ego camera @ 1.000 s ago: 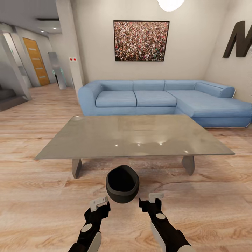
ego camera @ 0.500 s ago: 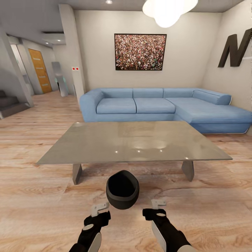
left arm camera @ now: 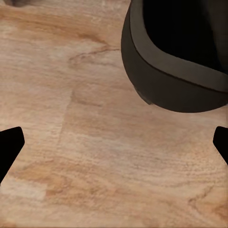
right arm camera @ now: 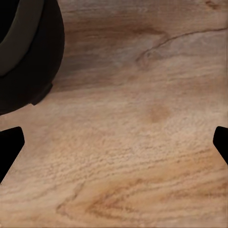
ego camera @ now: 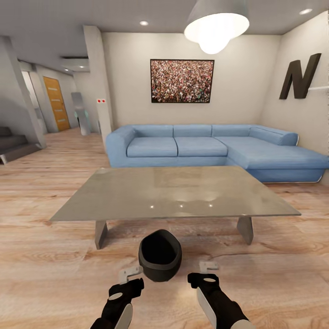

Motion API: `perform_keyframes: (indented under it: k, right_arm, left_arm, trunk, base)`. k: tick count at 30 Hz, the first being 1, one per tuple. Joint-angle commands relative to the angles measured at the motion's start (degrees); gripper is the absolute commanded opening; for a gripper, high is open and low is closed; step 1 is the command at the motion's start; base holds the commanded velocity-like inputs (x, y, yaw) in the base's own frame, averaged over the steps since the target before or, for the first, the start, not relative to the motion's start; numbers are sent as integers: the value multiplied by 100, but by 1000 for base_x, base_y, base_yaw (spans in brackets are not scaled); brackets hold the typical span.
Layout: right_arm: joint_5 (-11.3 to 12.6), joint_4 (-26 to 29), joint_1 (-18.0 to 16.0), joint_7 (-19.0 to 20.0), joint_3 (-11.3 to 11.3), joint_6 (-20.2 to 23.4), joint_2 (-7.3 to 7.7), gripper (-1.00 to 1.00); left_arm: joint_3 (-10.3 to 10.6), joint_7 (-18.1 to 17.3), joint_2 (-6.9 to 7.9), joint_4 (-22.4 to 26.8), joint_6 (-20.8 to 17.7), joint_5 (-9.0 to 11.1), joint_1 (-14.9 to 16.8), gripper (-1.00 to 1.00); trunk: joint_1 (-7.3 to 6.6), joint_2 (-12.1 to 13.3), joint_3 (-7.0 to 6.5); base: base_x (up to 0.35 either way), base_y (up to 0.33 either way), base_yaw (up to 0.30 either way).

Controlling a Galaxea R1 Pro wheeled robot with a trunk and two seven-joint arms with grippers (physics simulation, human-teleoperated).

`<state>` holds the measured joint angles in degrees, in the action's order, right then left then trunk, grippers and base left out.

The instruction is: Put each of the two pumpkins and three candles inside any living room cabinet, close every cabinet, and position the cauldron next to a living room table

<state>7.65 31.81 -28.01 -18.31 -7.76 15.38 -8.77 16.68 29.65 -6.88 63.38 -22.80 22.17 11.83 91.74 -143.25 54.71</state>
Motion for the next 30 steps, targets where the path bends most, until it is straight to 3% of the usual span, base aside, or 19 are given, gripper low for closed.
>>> perform_keyframes:
  k: [1, 18, 30]
  right_arm:
    - [61, 10, -2, -55, -44, 26, 3, 100]
    - [69, -10, -2, -50, -44, 27, -2, 100]
    - [75, -12, -2, -50, -36, 27, -85, 100]
  left_arm:
    - [11, 49, 2, 8, -13, 51, 3, 100]
    - [10, 49, 2, 8, -14, 51, 3, 100]
    - [10, 49, 2, 8, -14, 51, 3, 100]
  trunk:
    - [-4, -1, -17]
    - [-358, 642, -259]
    - [-621, 1123, -473]
  base:
    - [0, 0, 0]
    - [0, 0, 0]
    - [0, 0, 0]
